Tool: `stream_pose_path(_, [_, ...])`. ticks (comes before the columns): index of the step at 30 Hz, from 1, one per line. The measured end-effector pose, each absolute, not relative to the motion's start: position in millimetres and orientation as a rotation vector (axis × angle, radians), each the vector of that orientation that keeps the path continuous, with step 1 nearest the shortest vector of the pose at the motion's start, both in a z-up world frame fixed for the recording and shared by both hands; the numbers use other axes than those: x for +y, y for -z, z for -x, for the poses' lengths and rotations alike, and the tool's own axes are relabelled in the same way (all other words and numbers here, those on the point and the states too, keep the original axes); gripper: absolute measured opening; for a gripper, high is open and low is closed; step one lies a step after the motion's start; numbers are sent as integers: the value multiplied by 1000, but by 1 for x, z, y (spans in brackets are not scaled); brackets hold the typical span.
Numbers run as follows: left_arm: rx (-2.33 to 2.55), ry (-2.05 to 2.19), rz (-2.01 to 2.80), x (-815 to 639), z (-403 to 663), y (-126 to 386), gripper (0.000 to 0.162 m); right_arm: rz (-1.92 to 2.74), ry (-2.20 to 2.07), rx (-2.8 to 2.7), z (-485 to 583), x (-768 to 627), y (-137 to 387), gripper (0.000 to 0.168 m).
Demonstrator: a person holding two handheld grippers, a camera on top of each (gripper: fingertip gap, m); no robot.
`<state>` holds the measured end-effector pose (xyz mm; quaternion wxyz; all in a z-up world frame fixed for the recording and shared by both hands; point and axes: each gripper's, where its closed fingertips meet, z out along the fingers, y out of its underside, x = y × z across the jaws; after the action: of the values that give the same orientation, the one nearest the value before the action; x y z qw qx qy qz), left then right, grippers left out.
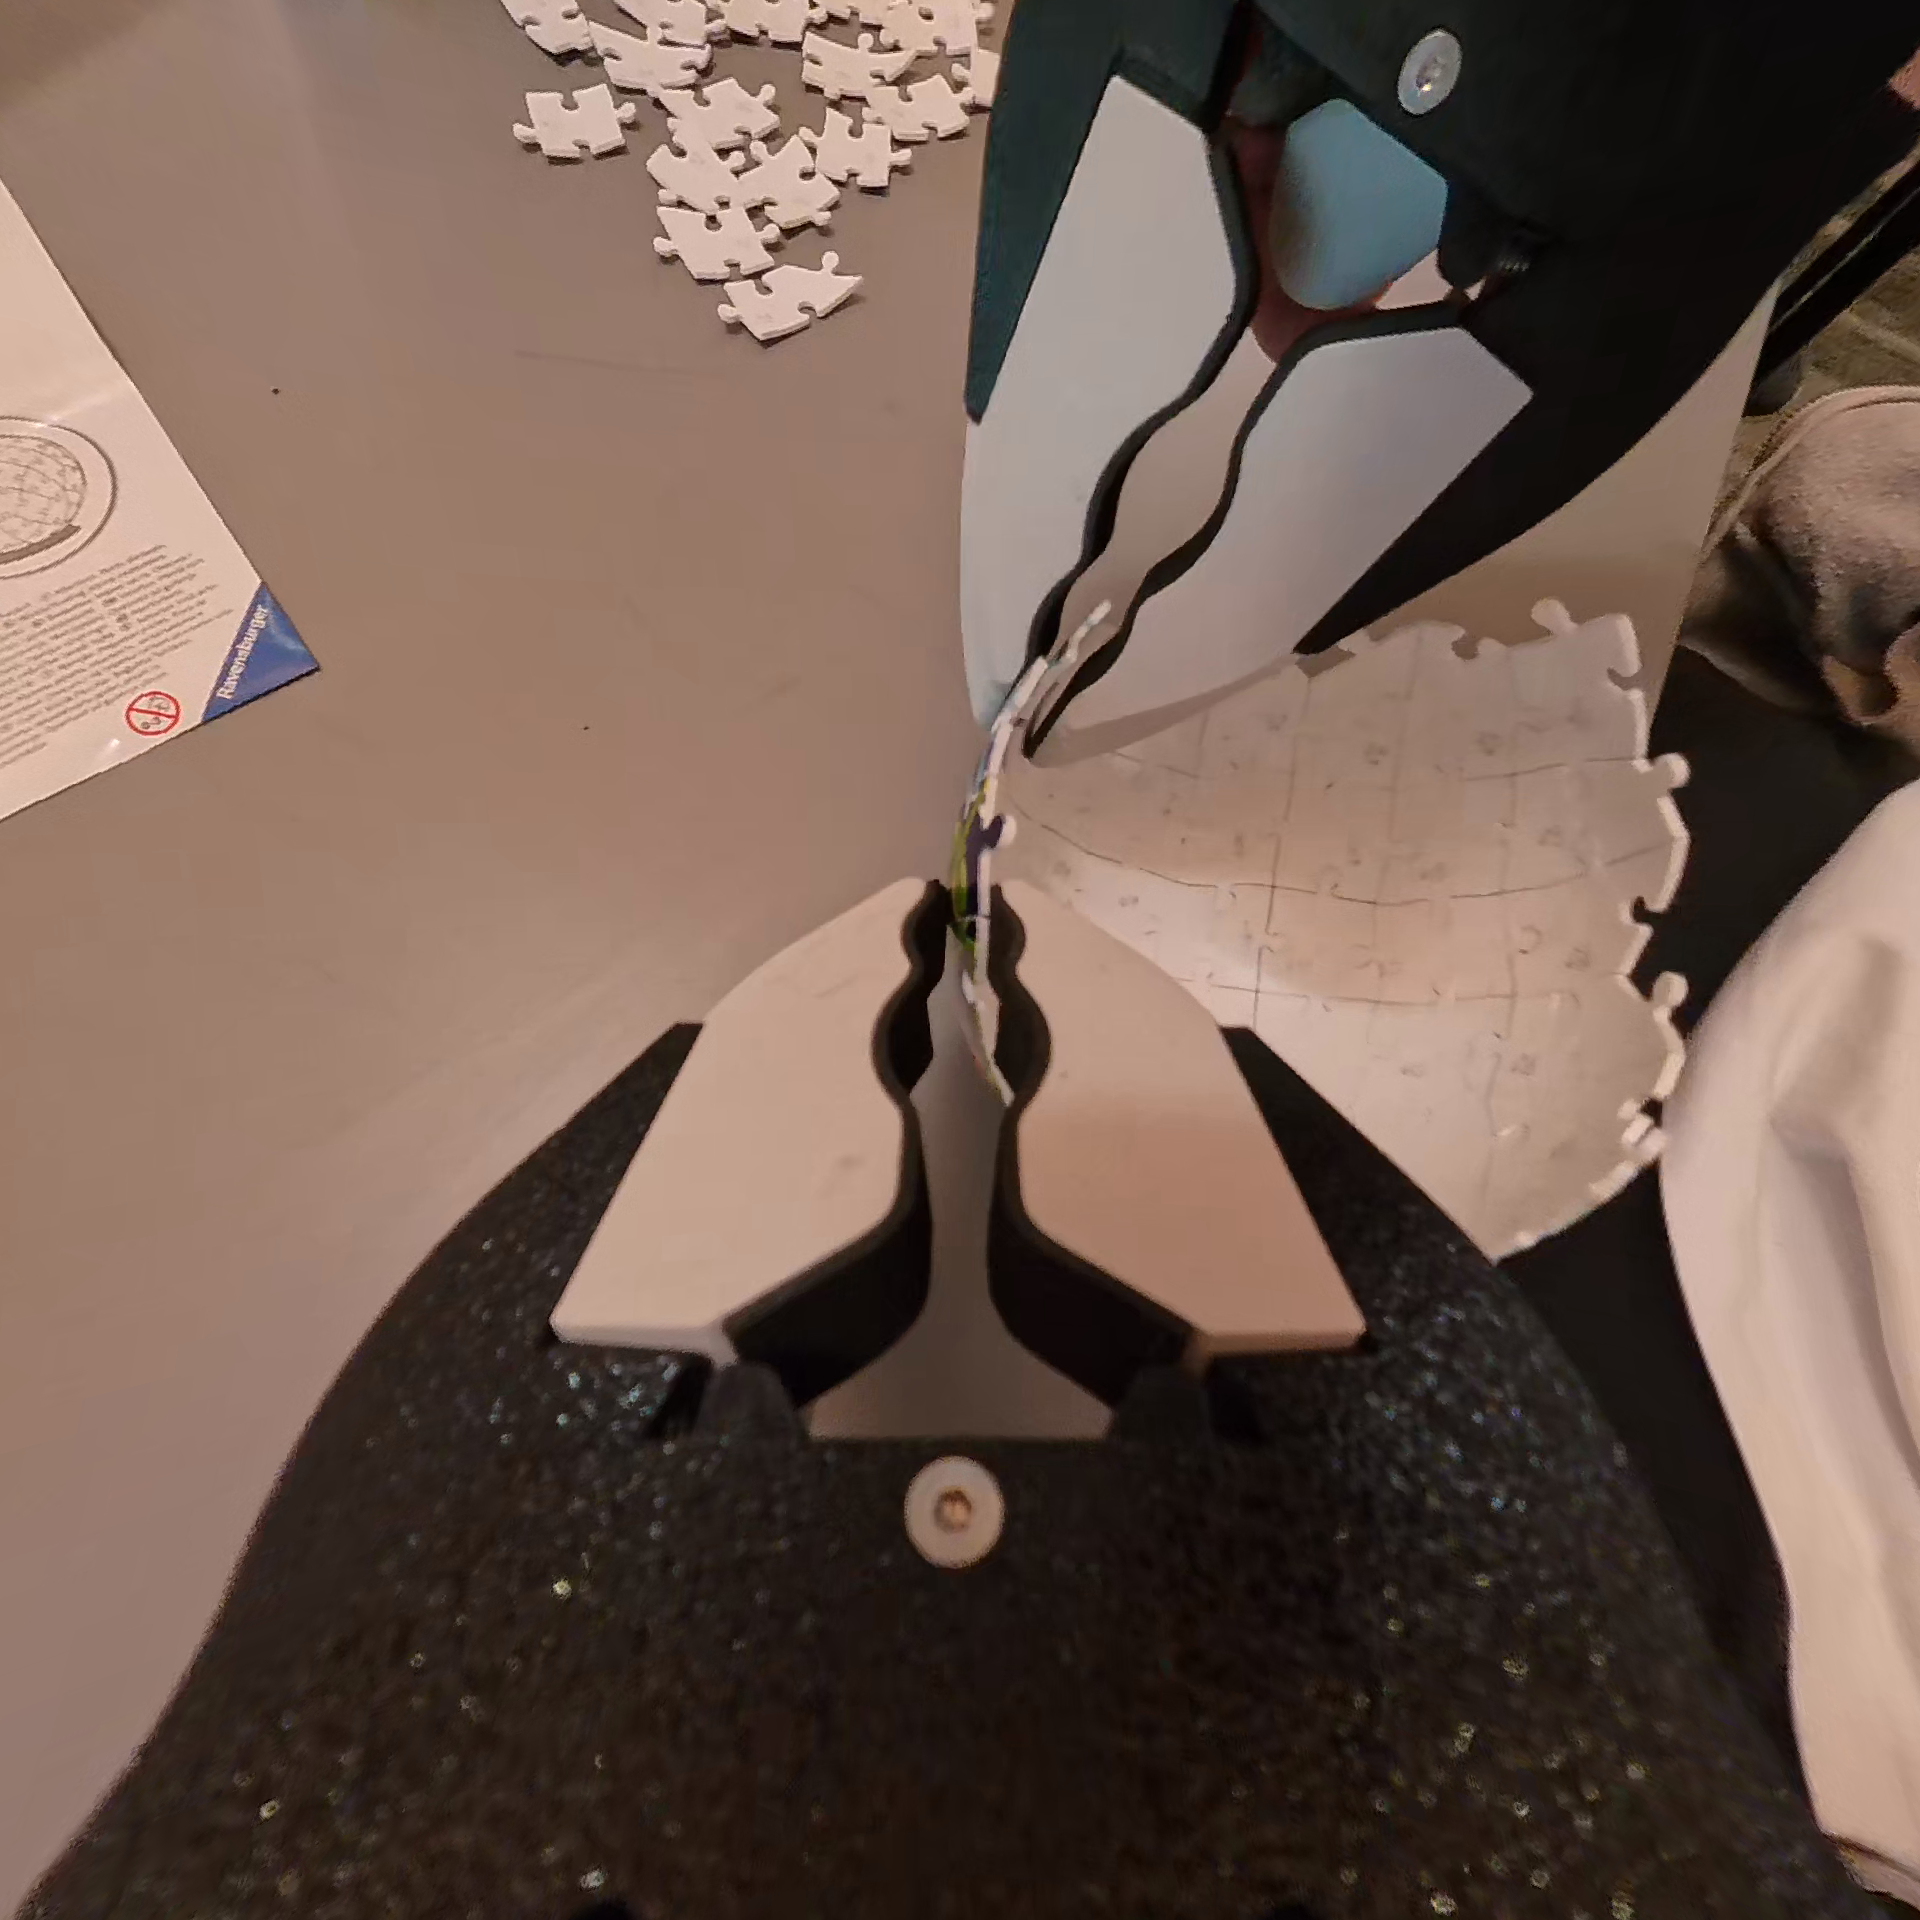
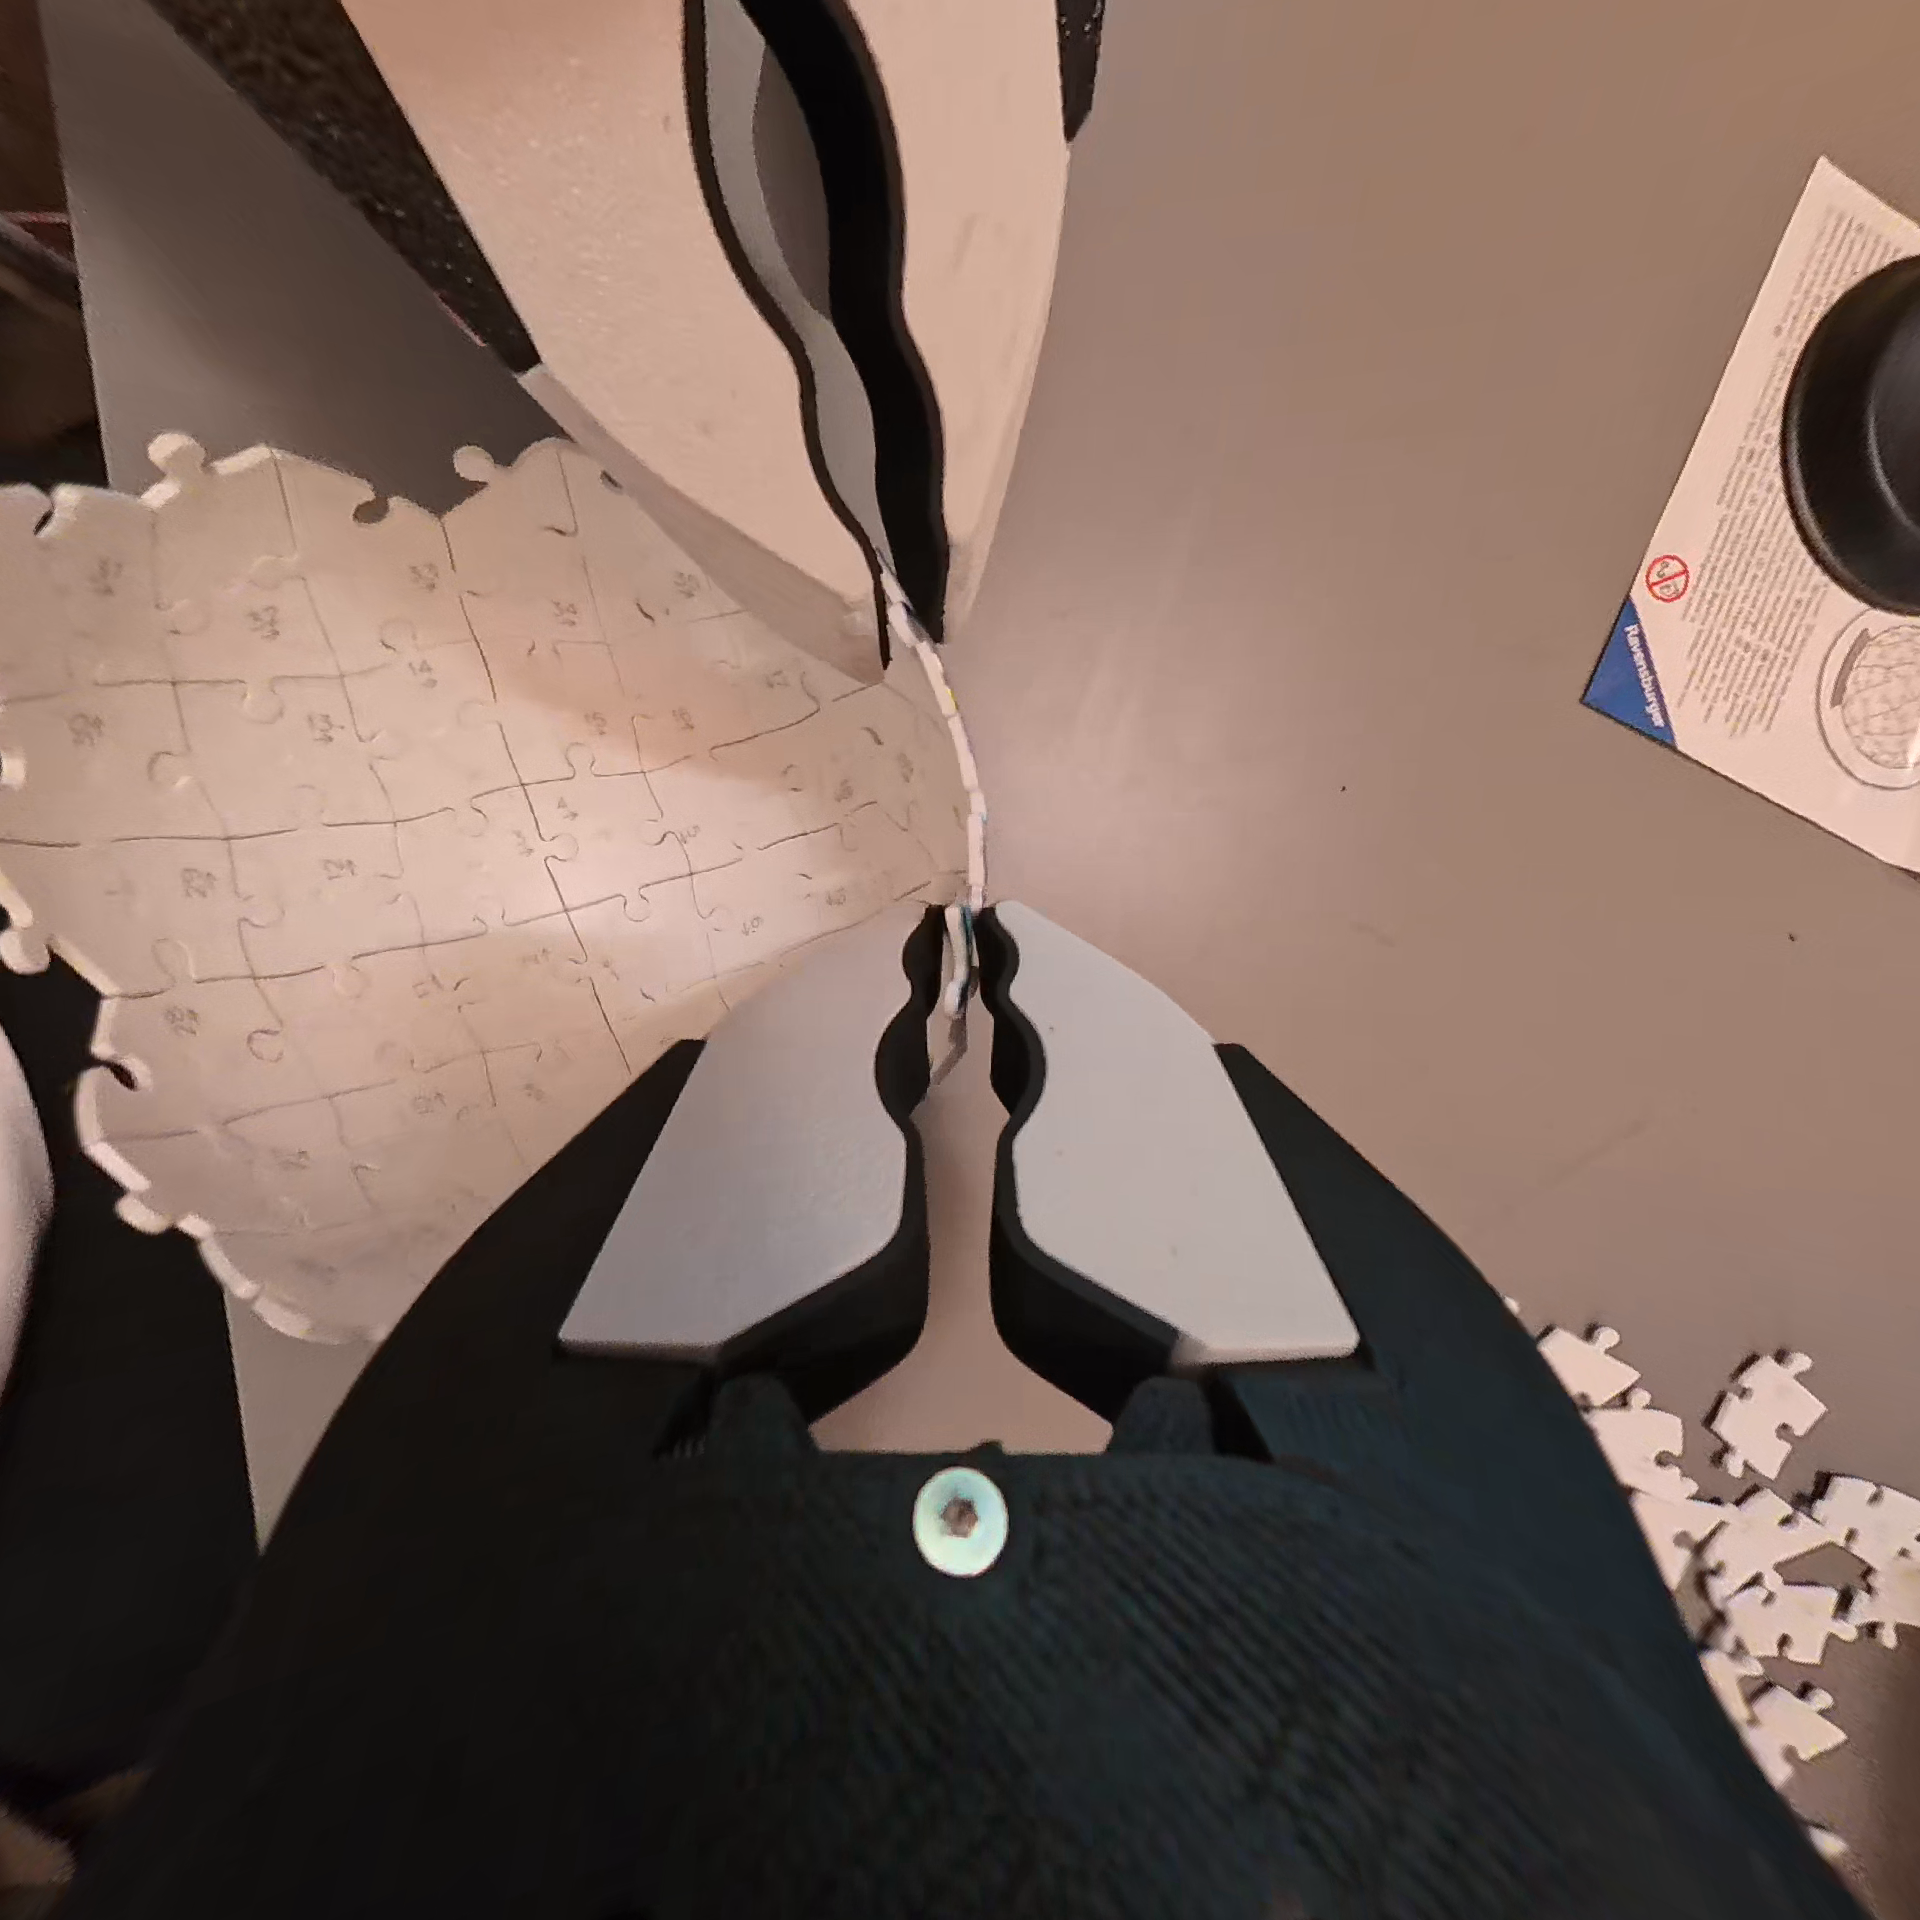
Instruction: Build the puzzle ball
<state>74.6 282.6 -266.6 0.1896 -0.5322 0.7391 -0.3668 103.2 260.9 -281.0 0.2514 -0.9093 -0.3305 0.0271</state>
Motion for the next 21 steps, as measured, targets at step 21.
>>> stream_pose_path(21, [2098,991,1418,284,-74,265,6,2530,-205,-993,-102,262,280,5])
